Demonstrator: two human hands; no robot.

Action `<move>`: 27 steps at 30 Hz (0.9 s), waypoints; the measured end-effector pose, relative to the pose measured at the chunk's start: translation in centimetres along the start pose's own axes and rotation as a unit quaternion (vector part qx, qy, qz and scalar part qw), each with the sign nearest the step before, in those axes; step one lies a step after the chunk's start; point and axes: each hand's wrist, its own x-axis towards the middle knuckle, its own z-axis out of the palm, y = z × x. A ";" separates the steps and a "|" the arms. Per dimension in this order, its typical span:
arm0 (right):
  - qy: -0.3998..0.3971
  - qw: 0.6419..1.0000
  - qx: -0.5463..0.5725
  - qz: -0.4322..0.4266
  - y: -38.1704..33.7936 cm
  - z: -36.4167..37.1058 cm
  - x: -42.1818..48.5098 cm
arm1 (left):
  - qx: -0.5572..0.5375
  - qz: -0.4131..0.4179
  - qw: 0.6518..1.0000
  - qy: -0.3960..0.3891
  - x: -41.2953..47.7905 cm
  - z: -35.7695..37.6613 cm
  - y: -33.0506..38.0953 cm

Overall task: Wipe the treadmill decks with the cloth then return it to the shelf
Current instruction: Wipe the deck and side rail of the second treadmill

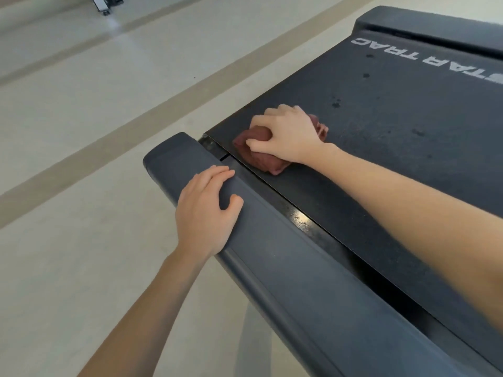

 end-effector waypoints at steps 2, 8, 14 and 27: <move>0.008 1.000 -0.007 0.010 1.1 -2.4 -5.2 | -0.001 0.009 1.000 0.000 -0.1 -0.2 -0.1; 0.010 0.997 -0.032 0.071 2.9 -10.1 -22.7 | 0.031 0.080 0.995 -0.044 -0.2 -0.5 -0.2; 0.003 0.996 -0.060 0.072 4.0 -15.2 -33.4 | -0.005 0.146 0.978 -0.147 -1.3 -0.4 3.7; -0.029 0.998 -0.041 0.033 7.4 -15.2 -31.0 | 0.024 0.257 0.938 -0.231 -6.1 4.1 13.0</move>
